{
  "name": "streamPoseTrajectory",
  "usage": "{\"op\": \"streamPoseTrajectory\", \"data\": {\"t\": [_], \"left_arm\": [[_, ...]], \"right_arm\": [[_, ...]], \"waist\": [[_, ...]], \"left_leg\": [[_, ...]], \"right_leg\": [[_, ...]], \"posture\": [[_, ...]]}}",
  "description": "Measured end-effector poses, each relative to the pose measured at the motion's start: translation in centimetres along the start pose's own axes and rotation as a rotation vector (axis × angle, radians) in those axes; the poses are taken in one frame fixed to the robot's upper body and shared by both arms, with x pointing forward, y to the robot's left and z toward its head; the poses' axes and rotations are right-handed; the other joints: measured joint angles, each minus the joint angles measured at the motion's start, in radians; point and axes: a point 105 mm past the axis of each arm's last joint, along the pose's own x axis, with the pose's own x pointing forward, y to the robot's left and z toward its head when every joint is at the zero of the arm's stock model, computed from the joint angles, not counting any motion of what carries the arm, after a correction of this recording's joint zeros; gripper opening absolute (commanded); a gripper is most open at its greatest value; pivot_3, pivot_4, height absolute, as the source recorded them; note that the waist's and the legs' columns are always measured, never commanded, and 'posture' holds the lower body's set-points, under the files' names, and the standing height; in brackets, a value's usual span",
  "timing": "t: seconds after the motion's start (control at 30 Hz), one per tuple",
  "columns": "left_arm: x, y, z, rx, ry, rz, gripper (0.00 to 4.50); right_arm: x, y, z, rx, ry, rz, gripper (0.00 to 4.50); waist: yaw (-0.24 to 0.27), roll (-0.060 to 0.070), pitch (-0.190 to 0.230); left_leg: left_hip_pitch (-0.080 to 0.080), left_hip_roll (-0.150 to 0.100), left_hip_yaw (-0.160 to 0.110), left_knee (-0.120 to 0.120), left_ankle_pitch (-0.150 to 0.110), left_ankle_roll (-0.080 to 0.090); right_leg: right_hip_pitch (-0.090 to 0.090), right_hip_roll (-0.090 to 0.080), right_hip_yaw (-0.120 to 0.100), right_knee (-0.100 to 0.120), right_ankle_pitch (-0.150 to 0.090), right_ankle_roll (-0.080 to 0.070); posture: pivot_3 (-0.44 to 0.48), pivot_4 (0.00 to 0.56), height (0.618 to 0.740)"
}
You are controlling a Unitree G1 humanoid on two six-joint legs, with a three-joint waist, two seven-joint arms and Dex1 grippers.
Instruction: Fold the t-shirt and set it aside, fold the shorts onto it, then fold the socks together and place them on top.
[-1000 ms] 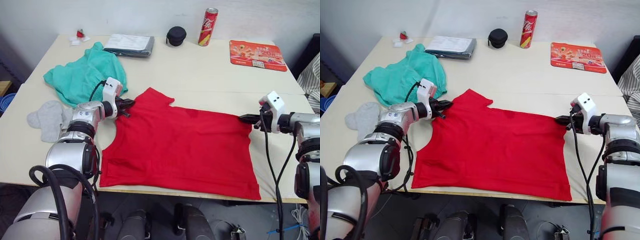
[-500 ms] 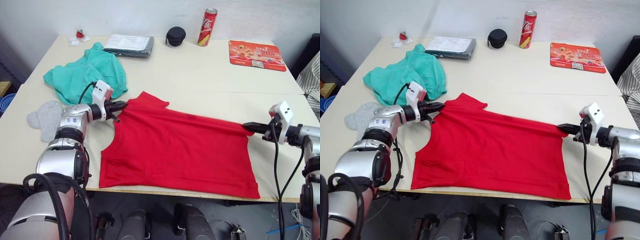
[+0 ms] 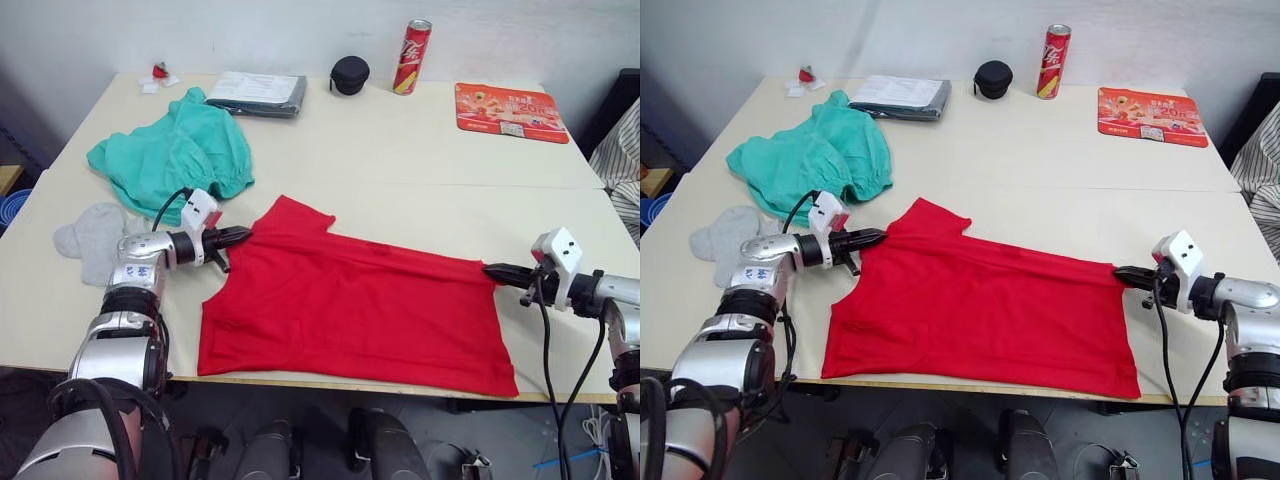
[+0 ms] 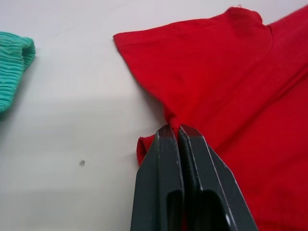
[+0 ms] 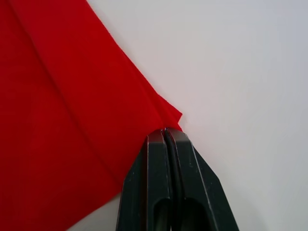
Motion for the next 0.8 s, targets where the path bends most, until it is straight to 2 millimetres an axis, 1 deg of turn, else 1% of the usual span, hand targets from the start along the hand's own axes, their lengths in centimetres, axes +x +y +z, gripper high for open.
{"op": "streamPoseTrajectory", "data": {"t": [0.07,0.13,0.23,0.3,0.37,0.4,0.43,0.47,0.5,0.53,0.57,0.67,0.73,0.8], "left_arm": [[-0.3,-0.2,-0.1,-0.004,0.004,-0.011,0.48],[-0.8,-0.1,-0.2,-0.018,0.014,-0.027,0.99],[-1.4,-0.2,0.1,-0.036,0.035,-0.063,1.97],[-1.7,-0.1,0.7,-0.065,0.049,-0.091,2.66],[-1.7,0.1,2.2,-0.102,0.066,-0.119,3.28],[-1.5,0.2,3.2,-0.112,0.071,-0.133,3.65],[-1.1,0.3,4.9,-0.109,0.069,-0.15,3.97],[-0.8,0.3,5.9,-0.1,0.072,-0.158,4.3],[-0.3,0.3,7.1,-0.091,0.077,-0.164,4.43],[0.0,0.4,7.6,-0.088,0.084,-0.165,4.43],[0.8,0.3,8.0,-0.098,0.09,-0.161,4.43],[3.2,-0.3,7.7,-0.166,0.116,-0.133,4.43],[4.6,-0.4,7.3,-0.195,0.146,-0.081,4.43],[5.8,-0.4,7.0,-0.207,0.166,-0.014,4.43]], "right_arm": [[-0.1,-0.3,-0.1,0.0,0.0,-0.034,0.65],[-0.2,-0.6,-0.2,0.006,-0.002,-0.057,1.26],[-1.1,-0.5,-0.6,0.014,-0.002,-0.075,2.3],[-2.1,-0.1,-0.8,-0.013,0.03,-0.056,3.08],[-3.3,0.5,-0.4,-0.051,0.04,-0.043,3.72],[-3.8,0.8,0.0,-0.076,0.041,-0.042,4.1],[-4.4,1.0,0.7,-0.119,0.033,-0.043,4.44],[-4.7,1.2,1.4,-0.151,0.023,-0.043,4.5],[-5.1,1.5,2.5,-0.194,-0.006,-0.045,4.5],[-5.2,1.8,3.3,-0.224,-0.029,-0.041,4.5],[-5.4,2.3,3.8,-0.249,-0.051,-0.036,4.5],[-5.4,3.4,4.8,-0.208,-0.099,-0.006,4.5],[-5.3,3.7,5.7,-0.174,-0.139,-0.014,4.5],[-5.2,4.4,6.2,-0.178,-0.152,-0.006,4.5]], "waist": [[0.0,0.0,0.0],[0.0,0.0,0.0],[0.0,0.0,0.0],[0.005,0.0,0.0],[0.013,-0.001,0.0],[0.016,-0.001,0.0],[0.019,-0.001,0.0],[0.02,-0.001,0.0],[0.022,-0.001,0.0],[0.023,-0.001,0.0],[0.024,-0.001,0.0],[0.022,-0.002,0.0],[0.02,-0.002,0.001],[0.022,-0.003,0.001]], "left_leg": [[0.0,0.0,0.0,0.0,0.0,0.0],[0.0,0.0,0.0,0.0,0.0,0.0],[0.0,0.0,0.0,0.0,0.0,0.0],[-0.001,0.0,-0.001,0.0,0.0,0.0],[-0.002,0.0,-0.001,0.001,0.0,0.001],[-0.002,0.0,-0.001,0.002,-0.001,0.001],[-0.002,0.0,0.0,0.002,-0.001,0.002],[-0.002,0.0,0.0,0.002,-0.001,0.002],[-0.001,0.0,0.0,0.001,-0.001,0.002],[-0.001,0.0,0.0,0.001,-0.001,0.002],[0.0,0.0,0.001,0.001,-0.001,0.002],[0.0,0.0,0.001,0.001,-0.001,0.002],[0.0,0.0,0.001,0.001,-0.001,0.002],[0.0,0.0,0.0,0.0,-0.001,0.002]], "right_leg": [[0.0,0.0,0.0,0.0,0.0,0.0],[0.0,0.0,0.0,0.0,0.0,0.0],[0.0,0.0,0.0,0.0,0.0,0.0],[0.0,0.0,-0.001,0.0,0.0,0.0],[0.0,0.001,-0.001,-0.001,0.0,0.0],[0.0,0.0,-0.001,0.0,0.0,0.0],[0.0,0.001,-0.001,-0.001,0.0,0.0],[0.0,0.001,0.0,-0.001,0.0,0.0],[0.0,0.002,0.0,-0.001,0.0,0.0],[0.0,0.002,0.0,-0.001,0.0,0.0],[0.0,0.002,0.001,-0.001,0.0,0.0],[0.0,0.002,0.001,0.0,0.0,0.0],[0.0,0.002,0.001,0.0,0.0,0.0],[0.0,0.002,0.001,0.0,0.0,0.0]], "posture": [[0.0,0.15,0.74],[0.0,0.15,0.74],[0.0,0.15,0.74],[0.0,0.15,0.74],[0.0,0.15,0.74],[0.0,0.15,0.74],[0.0,0.15,0.74],[0.0,0.15,0.74],[0.0,0.15,0.74],[0.0,0.15,0.74],[0.0,0.15,0.74],[0.0,0.15,0.74],[0.0,0.15,0.74],[0.0,0.15,0.74]]}}
